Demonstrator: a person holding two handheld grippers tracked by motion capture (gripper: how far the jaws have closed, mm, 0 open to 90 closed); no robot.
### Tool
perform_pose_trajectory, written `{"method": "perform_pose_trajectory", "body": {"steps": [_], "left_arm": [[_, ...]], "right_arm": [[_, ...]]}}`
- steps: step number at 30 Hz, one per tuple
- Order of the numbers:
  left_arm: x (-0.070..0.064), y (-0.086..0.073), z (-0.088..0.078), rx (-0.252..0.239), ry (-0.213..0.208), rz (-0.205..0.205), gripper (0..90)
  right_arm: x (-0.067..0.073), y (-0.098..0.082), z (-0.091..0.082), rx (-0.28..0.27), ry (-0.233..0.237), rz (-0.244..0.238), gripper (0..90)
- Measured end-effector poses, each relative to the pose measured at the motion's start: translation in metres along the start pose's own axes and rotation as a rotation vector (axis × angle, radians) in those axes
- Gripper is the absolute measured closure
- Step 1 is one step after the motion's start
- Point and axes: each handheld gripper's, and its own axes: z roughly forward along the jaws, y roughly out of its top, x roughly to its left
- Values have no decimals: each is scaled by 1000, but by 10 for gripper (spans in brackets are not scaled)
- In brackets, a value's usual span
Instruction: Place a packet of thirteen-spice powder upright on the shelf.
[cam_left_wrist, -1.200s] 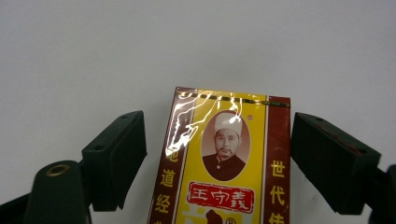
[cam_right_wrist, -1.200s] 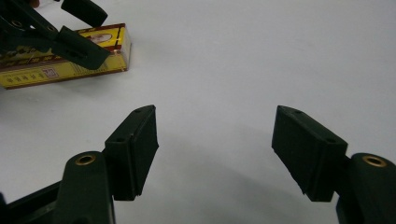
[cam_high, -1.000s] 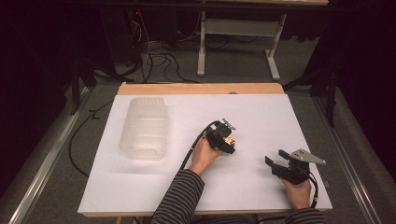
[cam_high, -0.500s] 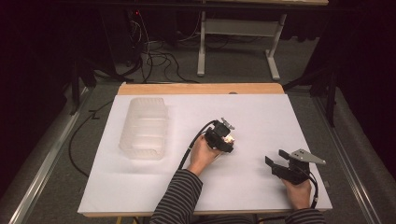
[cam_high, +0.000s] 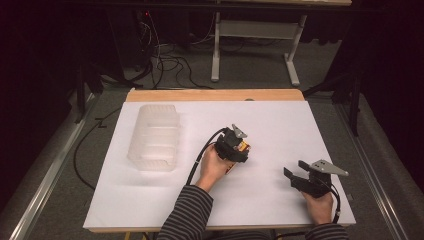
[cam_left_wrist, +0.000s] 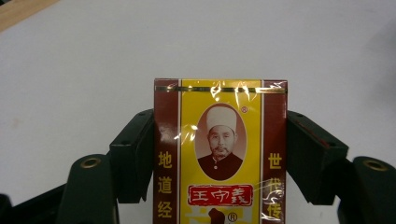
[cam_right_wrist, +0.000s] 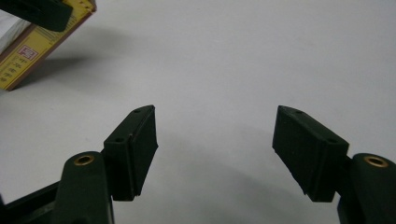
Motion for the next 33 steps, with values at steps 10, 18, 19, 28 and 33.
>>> {"method": "perform_pose_trajectory", "body": {"steps": [10, 18, 19, 28, 33], "left_arm": [[-4, 0, -27, -78, 10, 5, 330], [-3, -7, -42, -114, -1, -13, 330], [-3, -8, -45, -122, -1, -15, 331], [1, -17, -66, -175, -4, -35, 330], [3, -22, -75, -202, -10, -52, 330]], "right_arm": [[0, 0, 1, 3, 3, -7, 310], [0, 0, 1, 4, 0, -7, 310], [1, 0, 0, 8, 0, -5, 310], [1, 0, 1, 9, -1, -12, 310], [1, 1, 1, 14, 0, -12, 310]]}}
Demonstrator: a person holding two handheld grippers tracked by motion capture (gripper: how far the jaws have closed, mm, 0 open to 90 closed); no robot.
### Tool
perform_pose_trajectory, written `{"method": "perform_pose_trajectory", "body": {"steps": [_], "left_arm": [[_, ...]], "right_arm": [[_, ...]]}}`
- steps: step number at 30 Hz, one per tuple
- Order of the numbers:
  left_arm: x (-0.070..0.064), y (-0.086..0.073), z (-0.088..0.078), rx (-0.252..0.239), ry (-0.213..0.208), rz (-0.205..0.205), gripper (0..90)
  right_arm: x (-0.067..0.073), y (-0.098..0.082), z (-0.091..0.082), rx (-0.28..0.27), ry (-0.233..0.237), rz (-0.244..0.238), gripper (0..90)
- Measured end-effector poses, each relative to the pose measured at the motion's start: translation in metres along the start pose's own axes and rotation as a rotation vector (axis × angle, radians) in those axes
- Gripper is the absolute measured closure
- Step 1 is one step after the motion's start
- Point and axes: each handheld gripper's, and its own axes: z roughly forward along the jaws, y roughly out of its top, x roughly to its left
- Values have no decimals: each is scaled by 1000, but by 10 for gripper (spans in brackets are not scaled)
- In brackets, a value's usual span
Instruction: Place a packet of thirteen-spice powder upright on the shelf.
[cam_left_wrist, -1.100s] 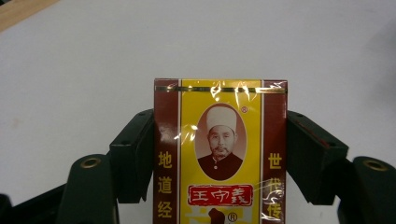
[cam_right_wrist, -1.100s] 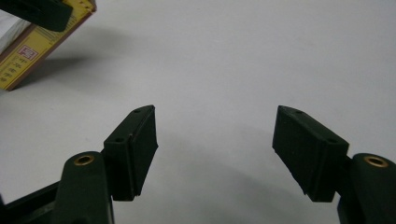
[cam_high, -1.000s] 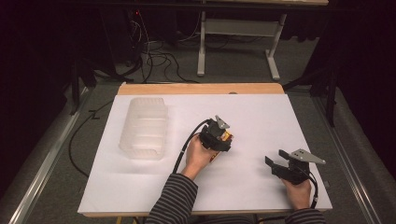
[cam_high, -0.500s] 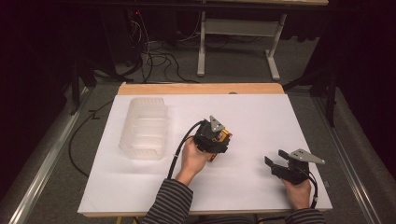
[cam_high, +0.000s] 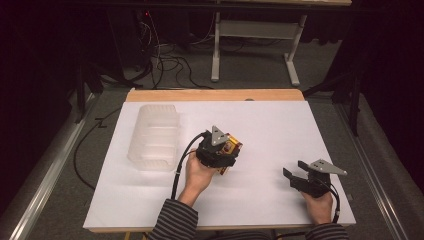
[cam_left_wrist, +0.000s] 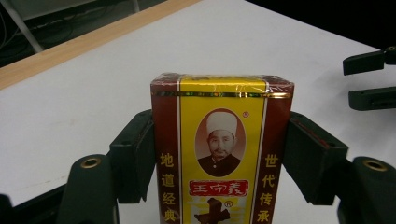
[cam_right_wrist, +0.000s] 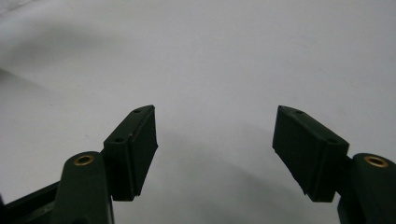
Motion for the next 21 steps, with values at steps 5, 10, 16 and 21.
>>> {"method": "perform_pose_trajectory", "body": {"steps": [5, 10, 16, 21], "left_arm": [[3, -3, -7, -15, 13, -14, 330], [8, -6, -13, -22, 31, -24, 329], [12, -9, -22, -45, 36, -48, 329], [18, -12, -28, -58, 37, -75, 329]], "right_arm": [[0, 0, -1, -7, 5, -4, 309], [-1, -1, -2, -23, 12, 2, 309], [0, -1, -2, -20, 11, -3, 309], [0, -1, -2, -21, 9, -7, 309]]}}
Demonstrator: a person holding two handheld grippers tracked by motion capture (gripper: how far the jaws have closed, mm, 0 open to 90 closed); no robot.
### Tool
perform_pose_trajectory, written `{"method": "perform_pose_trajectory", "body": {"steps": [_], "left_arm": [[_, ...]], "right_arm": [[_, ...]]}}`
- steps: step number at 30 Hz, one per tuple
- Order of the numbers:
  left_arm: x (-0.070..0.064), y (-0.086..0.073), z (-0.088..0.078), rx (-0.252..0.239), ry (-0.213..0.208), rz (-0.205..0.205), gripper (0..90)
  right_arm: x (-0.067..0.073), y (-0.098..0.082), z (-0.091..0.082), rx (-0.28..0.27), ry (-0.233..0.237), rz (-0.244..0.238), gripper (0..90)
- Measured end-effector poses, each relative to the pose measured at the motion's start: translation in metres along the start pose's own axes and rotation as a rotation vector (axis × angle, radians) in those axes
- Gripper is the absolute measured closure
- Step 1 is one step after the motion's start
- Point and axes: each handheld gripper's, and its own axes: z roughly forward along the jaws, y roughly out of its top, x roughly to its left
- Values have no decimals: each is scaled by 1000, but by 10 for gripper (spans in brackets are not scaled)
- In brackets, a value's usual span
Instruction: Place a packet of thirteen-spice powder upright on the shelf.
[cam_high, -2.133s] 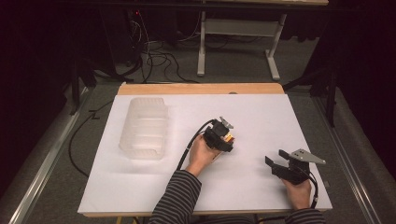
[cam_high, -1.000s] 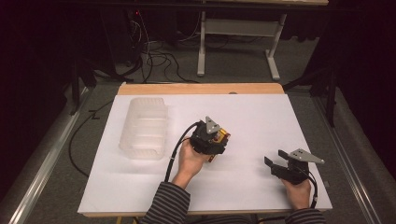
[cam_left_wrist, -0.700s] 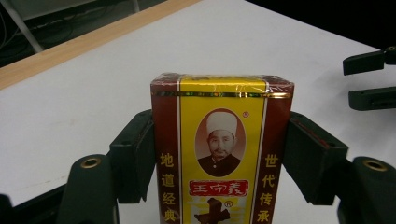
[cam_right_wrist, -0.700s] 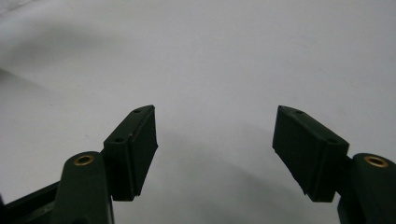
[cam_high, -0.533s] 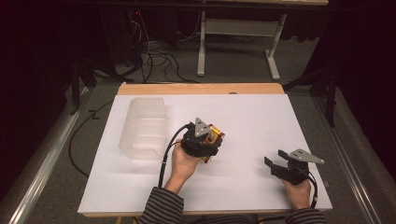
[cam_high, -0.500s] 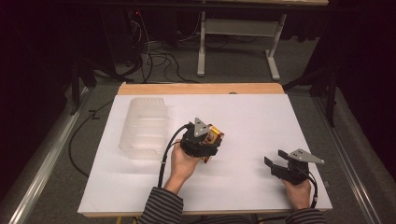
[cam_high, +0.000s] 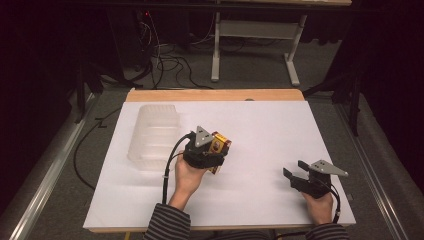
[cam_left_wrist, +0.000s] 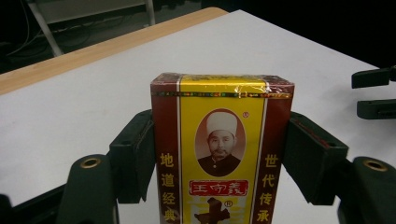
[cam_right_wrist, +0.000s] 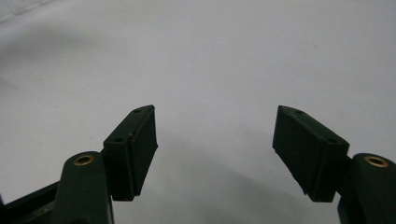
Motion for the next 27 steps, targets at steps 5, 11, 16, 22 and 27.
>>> {"method": "perform_pose_trajectory", "body": {"steps": [5, 11, 16, 22, 27], "left_arm": [[4, -1, -8, -11, 15, -17, 329], [6, -2, -16, -30, 23, -30, 328], [10, -2, -25, -37, 37, -31, 329], [18, -4, -40, -59, 74, -49, 329], [24, -4, -50, -70, 102, -59, 329]], "right_arm": [[0, 0, 0, 0, -2, -3, 310], [1, 0, 0, 7, 2, -3, 310], [1, 0, 0, 9, 0, -6, 310], [2, 0, 0, 10, 2, -8, 310], [2, 0, 1, 8, -1, -19, 310]]}}
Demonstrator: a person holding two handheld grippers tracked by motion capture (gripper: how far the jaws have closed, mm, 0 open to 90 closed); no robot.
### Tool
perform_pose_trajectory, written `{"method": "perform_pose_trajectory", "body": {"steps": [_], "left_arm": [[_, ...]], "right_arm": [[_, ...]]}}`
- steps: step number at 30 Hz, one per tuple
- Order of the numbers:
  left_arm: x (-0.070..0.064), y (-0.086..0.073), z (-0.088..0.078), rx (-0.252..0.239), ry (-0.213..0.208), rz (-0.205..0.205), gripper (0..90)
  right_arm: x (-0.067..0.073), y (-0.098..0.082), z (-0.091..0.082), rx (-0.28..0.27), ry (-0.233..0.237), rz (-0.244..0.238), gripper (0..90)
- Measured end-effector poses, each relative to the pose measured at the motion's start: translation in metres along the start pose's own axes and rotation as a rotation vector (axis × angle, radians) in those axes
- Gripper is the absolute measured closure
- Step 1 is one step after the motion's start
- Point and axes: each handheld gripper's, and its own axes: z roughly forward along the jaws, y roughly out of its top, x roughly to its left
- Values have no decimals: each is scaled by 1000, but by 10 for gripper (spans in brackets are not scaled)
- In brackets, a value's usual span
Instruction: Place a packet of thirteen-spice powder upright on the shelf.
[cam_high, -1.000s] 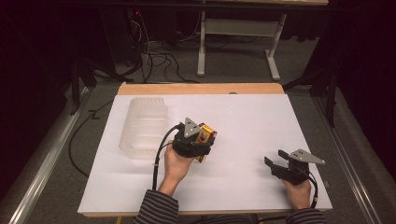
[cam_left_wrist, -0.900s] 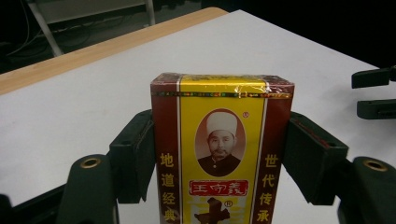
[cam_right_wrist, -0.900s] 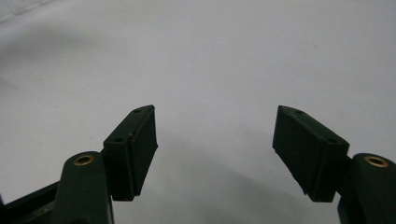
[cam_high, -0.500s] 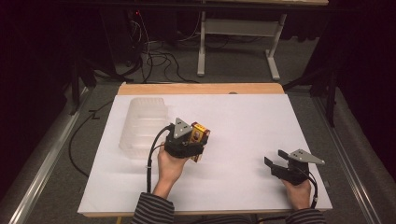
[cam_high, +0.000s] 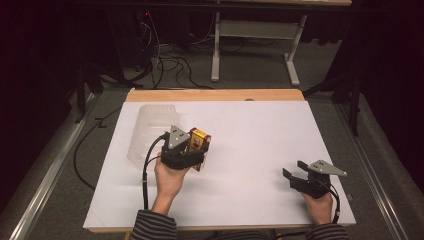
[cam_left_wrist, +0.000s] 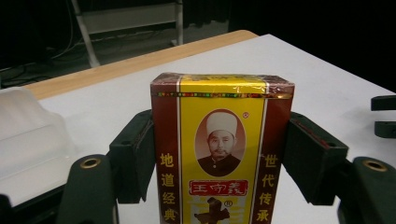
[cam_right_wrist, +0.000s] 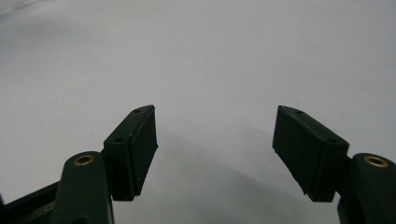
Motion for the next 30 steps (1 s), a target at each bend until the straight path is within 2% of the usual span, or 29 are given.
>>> {"method": "perform_pose_trajectory", "body": {"steps": [3, 8, 17, 22, 30], "left_arm": [[2, 1, -4, -1, 45, 25, 328], [6, 4, -12, -25, 81, 24, 328], [22, 4, -20, -48, 113, -29, 328], [30, 3, -23, -62, 146, -54, 327], [44, -2, -22, -47, 231, -56, 327]], "right_arm": [[1, 0, 0, 2, -3, 2, 310], [1, 0, 0, 5, 1, 2, 310], [1, 0, 0, 9, -4, -1, 310], [2, 0, 0, 10, -2, -5, 311], [2, 0, 0, 9, -3, -4, 310]]}}
